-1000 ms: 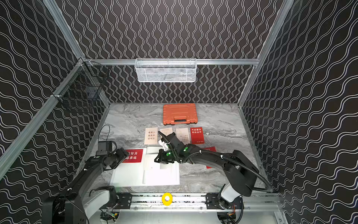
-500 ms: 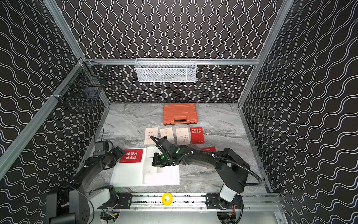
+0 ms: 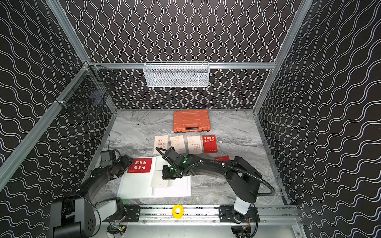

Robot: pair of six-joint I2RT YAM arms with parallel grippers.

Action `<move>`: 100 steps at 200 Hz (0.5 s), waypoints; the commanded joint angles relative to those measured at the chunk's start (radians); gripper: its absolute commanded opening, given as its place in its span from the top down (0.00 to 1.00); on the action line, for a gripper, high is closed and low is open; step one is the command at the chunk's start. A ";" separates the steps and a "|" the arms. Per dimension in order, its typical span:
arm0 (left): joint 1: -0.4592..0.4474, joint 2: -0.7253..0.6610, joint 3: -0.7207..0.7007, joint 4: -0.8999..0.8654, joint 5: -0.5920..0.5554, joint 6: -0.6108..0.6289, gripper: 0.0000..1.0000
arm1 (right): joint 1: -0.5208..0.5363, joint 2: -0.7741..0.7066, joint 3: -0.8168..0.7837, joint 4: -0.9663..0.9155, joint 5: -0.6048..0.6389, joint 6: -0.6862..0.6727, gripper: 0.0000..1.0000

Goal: Place the photos into the photo albums
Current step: Insert the photo into the photo album.

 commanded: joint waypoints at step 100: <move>0.002 0.014 -0.019 0.009 0.026 0.012 0.26 | 0.014 0.079 0.027 0.014 -0.111 -0.051 1.00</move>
